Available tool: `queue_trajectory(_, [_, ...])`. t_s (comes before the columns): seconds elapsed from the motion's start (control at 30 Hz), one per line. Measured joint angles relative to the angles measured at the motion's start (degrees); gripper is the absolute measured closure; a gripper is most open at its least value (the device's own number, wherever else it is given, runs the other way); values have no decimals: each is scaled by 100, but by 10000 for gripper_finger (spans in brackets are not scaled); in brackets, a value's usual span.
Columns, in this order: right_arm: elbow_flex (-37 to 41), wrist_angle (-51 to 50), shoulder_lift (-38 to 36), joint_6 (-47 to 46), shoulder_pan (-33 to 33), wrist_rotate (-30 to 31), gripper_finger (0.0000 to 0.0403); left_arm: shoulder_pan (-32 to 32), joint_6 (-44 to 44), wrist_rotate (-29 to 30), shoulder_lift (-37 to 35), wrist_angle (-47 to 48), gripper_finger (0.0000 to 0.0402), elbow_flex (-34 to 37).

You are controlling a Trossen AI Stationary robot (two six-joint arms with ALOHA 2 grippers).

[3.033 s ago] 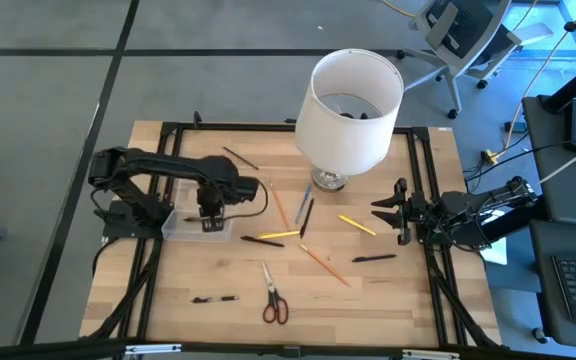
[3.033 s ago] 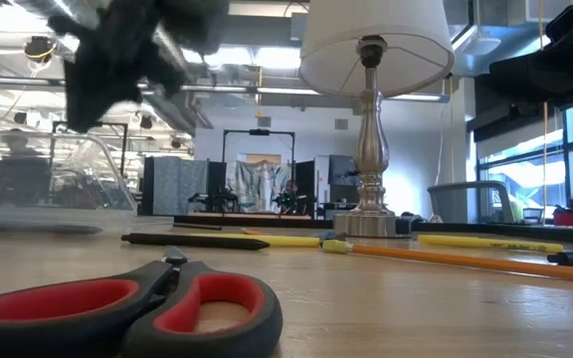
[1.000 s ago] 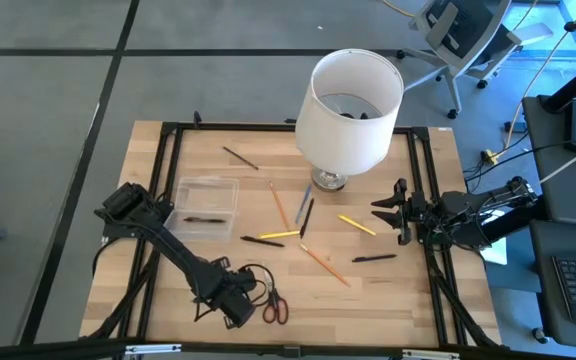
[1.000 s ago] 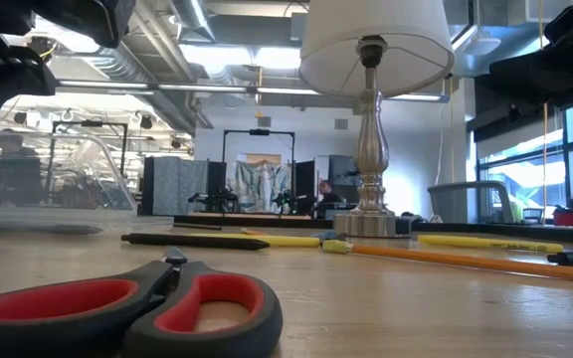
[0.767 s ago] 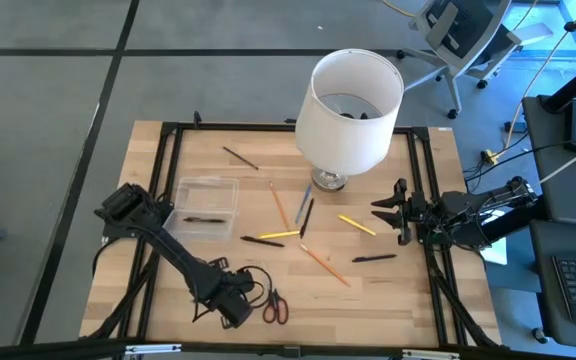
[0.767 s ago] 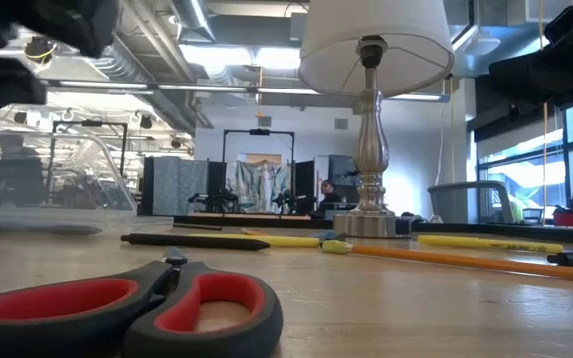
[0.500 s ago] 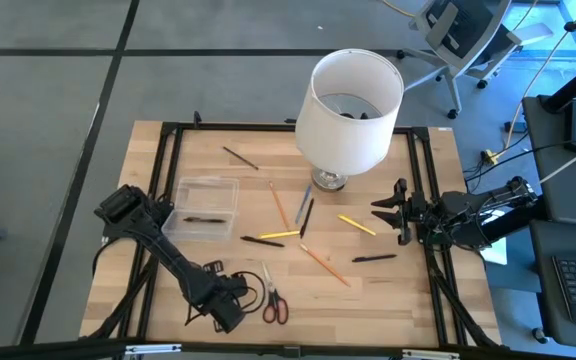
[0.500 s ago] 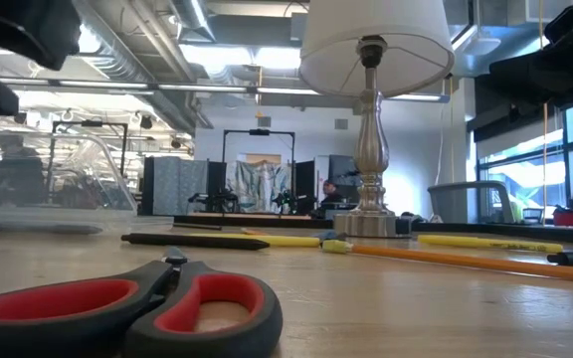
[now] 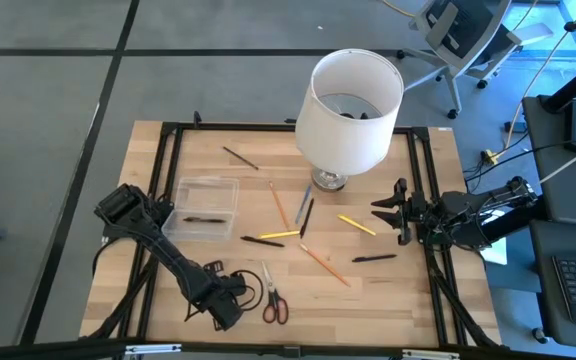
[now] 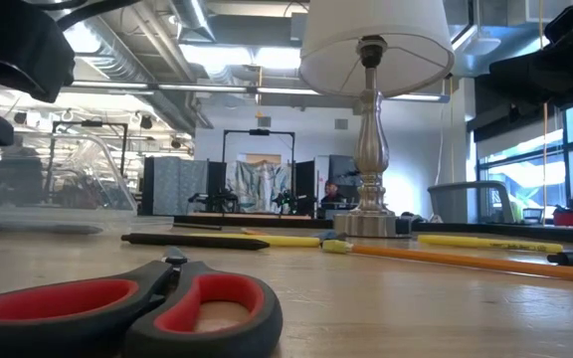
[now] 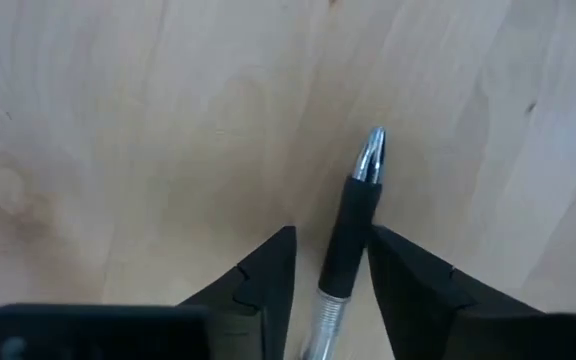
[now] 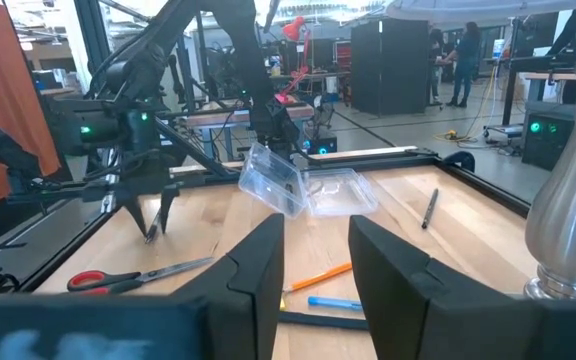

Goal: Pick & place school supplies into a supply box
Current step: Put the black pen into the transparent supply box

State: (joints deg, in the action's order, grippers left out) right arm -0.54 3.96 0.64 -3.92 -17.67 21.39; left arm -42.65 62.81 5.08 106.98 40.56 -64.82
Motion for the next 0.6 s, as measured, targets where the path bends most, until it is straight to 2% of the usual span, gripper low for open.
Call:
queue_trajectory(0.33, [0,-1,0,11,-1,0,283,0,2,15,4,-1,373,9])
queue_trajectory(0.6, [0,0,0,57,2,0,283,2,66,0,11,-58,379,15])
